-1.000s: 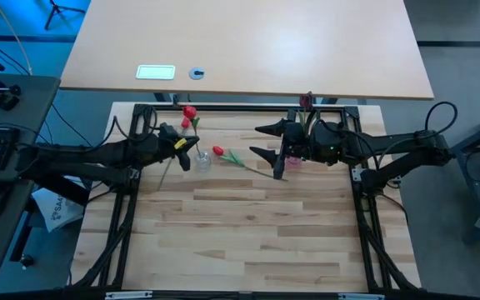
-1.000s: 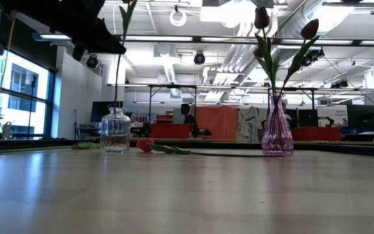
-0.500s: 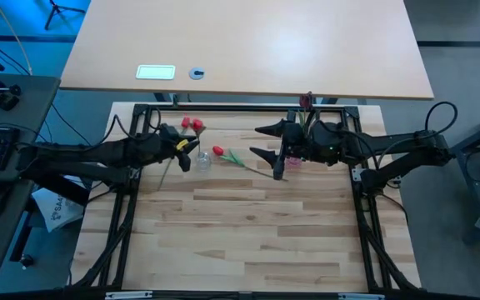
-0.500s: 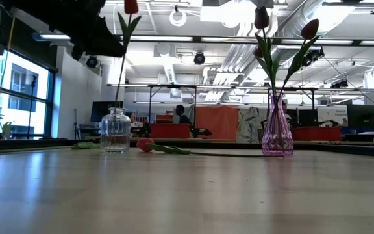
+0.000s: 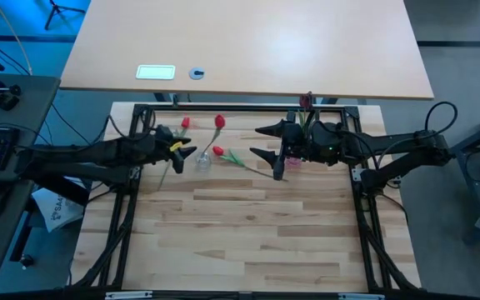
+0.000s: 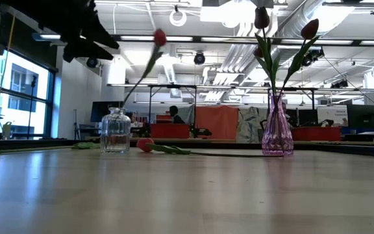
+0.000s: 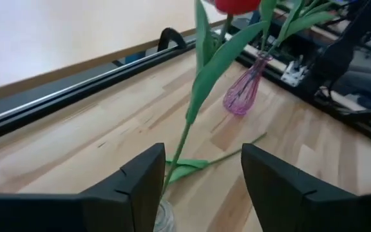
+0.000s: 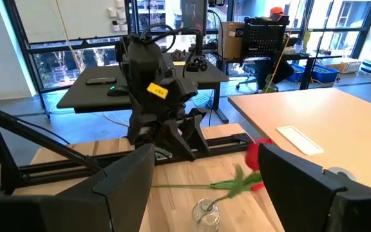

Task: Sort flowers into vase by color
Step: Put the left red tulip into the transparent vase

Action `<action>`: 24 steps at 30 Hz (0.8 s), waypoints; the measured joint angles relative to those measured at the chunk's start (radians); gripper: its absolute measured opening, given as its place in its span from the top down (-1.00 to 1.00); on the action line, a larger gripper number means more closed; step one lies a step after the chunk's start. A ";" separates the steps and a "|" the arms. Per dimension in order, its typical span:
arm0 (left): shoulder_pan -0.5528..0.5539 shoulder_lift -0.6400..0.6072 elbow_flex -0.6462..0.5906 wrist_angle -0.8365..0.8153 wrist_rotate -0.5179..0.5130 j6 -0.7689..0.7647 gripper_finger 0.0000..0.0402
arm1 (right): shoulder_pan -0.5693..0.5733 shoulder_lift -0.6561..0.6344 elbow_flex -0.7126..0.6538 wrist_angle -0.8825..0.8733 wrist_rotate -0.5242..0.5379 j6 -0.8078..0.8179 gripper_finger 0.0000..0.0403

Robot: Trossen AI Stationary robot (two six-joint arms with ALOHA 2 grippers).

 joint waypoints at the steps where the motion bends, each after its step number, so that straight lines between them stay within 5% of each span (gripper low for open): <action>1: 0.000 -0.016 0.000 -0.014 -0.001 0.000 0.03 | 0.000 0.000 0.000 0.000 0.000 0.000 -0.35; 11: 0.100 0.041 0.155 -0.482 -0.073 -0.183 0.03 | -0.002 0.000 0.000 -0.001 0.000 -0.006 -0.35; 24: 0.467 0.441 0.147 -0.567 0.126 -0.144 0.03 | -0.018 0.000 0.000 -0.028 0.000 -0.007 -0.35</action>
